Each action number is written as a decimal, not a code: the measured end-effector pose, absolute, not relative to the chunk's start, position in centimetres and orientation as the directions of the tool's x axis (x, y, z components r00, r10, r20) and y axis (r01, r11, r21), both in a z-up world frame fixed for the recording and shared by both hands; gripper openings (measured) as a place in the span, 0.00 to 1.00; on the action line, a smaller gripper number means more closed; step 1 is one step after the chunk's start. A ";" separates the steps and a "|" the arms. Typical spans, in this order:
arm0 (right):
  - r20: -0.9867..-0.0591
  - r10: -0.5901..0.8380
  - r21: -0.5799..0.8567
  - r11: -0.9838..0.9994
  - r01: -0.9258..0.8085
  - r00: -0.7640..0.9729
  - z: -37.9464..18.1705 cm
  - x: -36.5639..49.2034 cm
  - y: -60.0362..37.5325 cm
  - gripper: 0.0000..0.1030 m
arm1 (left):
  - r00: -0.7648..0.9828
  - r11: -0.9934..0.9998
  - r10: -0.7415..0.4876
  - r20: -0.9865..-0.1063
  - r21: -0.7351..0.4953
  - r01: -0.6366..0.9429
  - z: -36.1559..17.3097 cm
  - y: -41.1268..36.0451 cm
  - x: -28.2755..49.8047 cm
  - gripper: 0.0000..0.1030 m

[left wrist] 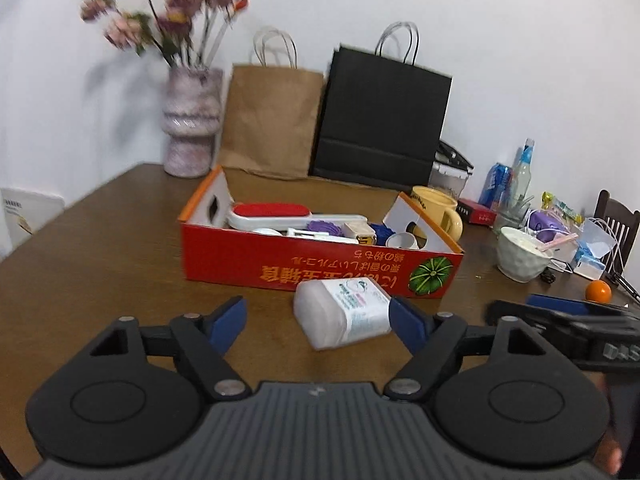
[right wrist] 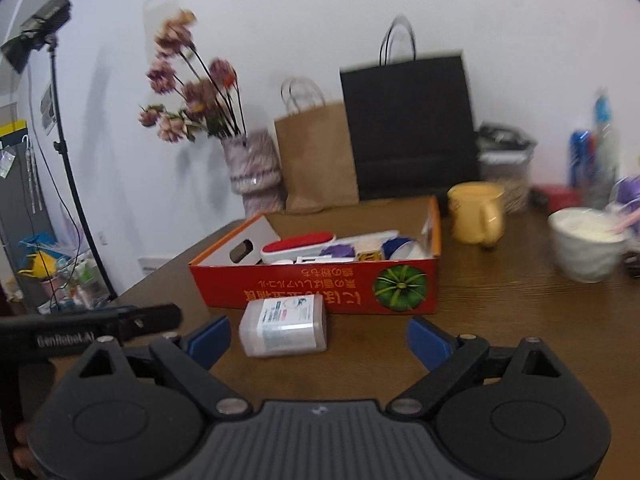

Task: Organize rigid objects
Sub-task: 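Close both grippers on the white wipes container, then lift and carry the wipes container with both grippers over the box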

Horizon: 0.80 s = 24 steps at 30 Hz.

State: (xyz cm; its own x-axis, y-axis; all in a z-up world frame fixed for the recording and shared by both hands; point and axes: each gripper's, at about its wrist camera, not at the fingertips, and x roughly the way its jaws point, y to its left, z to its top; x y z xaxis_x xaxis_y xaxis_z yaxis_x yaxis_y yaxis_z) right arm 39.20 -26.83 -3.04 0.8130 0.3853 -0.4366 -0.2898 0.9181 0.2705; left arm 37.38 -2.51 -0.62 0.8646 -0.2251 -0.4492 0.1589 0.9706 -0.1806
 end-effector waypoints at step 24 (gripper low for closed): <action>-0.430 0.544 0.437 0.824 -0.361 0.720 -7.2 45.8 -24.2 0.26 | 0.834 0.922 -0.341 -0.435 -0.327 0.206 -4.6 -2.9 43.9 0.24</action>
State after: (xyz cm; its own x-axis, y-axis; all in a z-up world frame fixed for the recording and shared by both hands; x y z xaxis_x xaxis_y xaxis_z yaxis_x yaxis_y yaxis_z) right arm 45.78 -24.19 -7.18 0.7204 0.5442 -0.4301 -0.3611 0.8236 0.4373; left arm 43.94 -2.94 -4.63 0.8336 -0.3408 -0.4346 0.2063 0.9221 -0.3273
